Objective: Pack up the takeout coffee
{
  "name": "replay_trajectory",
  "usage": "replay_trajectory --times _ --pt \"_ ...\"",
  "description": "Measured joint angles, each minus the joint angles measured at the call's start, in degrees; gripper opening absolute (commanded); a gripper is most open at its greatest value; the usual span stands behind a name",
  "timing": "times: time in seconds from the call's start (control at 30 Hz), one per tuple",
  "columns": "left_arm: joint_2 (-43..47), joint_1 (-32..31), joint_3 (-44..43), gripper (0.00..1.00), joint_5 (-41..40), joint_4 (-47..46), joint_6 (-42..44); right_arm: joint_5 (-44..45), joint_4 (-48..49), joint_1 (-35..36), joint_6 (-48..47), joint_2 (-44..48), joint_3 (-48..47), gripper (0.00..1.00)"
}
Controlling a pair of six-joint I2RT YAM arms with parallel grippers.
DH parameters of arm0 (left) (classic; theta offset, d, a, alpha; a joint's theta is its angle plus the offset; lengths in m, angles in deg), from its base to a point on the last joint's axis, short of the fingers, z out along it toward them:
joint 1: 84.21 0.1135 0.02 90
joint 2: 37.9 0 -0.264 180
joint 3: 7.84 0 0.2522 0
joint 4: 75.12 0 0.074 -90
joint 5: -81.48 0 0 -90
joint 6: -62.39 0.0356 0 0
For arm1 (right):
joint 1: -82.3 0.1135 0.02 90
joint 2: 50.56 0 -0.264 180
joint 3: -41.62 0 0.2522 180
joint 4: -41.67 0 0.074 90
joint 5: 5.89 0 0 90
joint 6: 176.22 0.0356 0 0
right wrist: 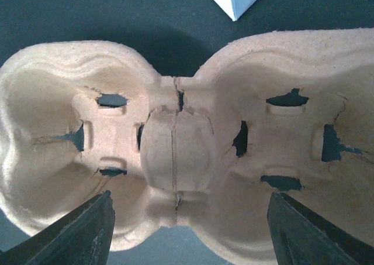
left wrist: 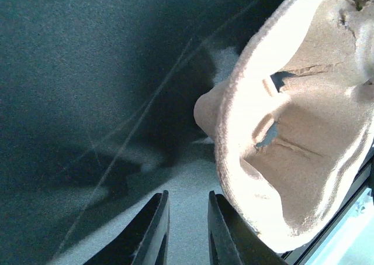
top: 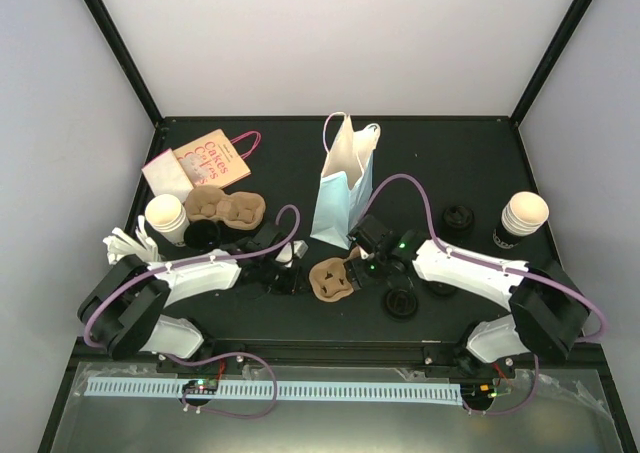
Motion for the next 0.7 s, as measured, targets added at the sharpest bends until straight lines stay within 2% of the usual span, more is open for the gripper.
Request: replay_trajectory --times 0.3,0.7 --pt "4.1 0.9 -3.3 0.22 -6.9 7.1 2.6 0.9 3.3 0.6 -1.3 -2.2 0.0 0.69" --pt "13.2 4.9 -7.9 0.24 -15.3 16.8 7.1 3.5 5.9 1.9 -3.3 -7.7 0.0 0.56"
